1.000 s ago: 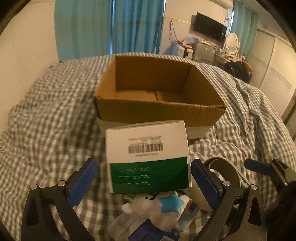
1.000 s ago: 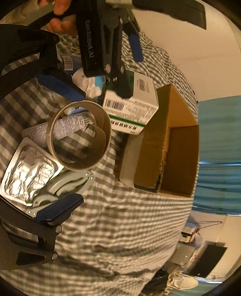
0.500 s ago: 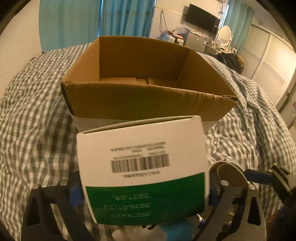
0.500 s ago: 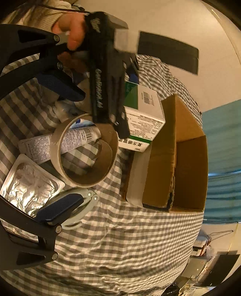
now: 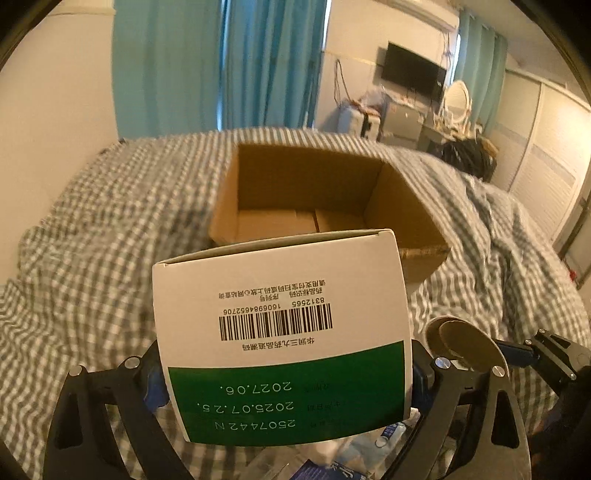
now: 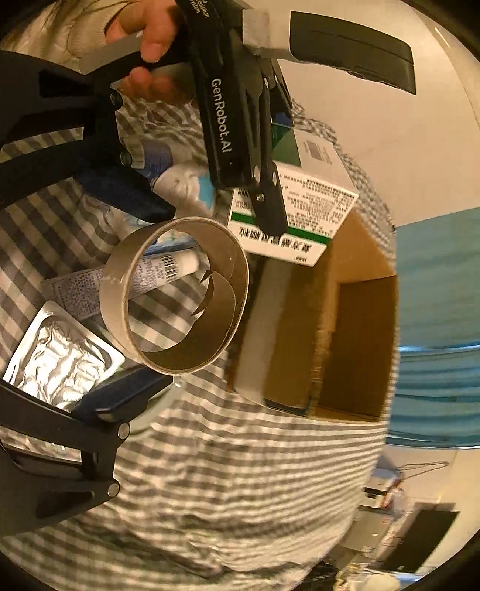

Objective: Organize objects
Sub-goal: 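Carry the medicine box in with the left tool while the right carries the tape roll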

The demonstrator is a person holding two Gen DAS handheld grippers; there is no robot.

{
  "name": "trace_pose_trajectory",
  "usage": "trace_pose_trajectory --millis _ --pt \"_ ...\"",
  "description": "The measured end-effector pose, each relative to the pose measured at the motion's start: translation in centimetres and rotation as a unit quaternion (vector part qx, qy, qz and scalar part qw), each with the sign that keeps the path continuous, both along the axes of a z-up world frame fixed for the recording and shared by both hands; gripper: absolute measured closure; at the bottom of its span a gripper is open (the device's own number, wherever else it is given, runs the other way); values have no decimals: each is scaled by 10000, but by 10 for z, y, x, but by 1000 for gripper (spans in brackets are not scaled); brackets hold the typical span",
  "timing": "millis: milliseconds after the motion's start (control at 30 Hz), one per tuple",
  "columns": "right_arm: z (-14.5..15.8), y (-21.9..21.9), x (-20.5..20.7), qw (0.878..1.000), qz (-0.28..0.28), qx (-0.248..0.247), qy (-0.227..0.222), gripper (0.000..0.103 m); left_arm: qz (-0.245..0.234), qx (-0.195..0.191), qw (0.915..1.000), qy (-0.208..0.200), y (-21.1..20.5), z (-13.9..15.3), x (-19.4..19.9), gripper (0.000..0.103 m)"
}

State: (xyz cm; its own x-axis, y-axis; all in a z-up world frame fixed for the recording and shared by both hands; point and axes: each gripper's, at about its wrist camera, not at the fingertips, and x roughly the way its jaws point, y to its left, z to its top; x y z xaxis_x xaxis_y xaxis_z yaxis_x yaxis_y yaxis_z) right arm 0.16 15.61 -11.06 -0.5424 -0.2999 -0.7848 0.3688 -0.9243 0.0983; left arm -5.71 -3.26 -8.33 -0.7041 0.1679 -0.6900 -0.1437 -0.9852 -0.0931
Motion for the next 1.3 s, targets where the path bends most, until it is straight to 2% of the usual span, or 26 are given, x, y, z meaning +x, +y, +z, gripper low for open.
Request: trace_pose_trajectory --millis 133,233,367,567,667,767,900,967,1067,1167,1300 --pt "23 2 4 9994 104 61 327 23 486 -155 9985 184 -9 26 14 7" --pt "40 10 5 9988 129 -37 480 24 534 6 9981 306 -13 43 19 7" --pt "64 22 -7 9965 210 -95 800 24 582 -99 9969 518 -9 65 14 7" --pt "102 34 -48 9887 238 6 1478 24 413 -309 9968 615 9 91 -35 7" --pt "120 37 -83 9857 223 -44 1669 24 557 -612 9956 439 20 95 -66 7" --pt "132 38 -116 9840 248 -191 1753 24 384 -540 9969 431 24 97 -97 7" --pt "127 28 -153 9842 382 -101 1724 25 379 -820 9955 276 31 79 -128 7" --pt "115 25 -176 9866 408 -129 1576 25 361 -826 9958 131 34 63 -137 8" --pt "96 23 -185 9897 411 -195 1357 25 374 -858 9956 -21 33 39 -145 8" --pt "73 23 -195 9922 442 -193 1148 25 309 -743 9966 -172 31 22 -151 8" --pt "57 26 -202 9948 401 -280 888 23 310 -521 9977 -292 30 11 -149 7"
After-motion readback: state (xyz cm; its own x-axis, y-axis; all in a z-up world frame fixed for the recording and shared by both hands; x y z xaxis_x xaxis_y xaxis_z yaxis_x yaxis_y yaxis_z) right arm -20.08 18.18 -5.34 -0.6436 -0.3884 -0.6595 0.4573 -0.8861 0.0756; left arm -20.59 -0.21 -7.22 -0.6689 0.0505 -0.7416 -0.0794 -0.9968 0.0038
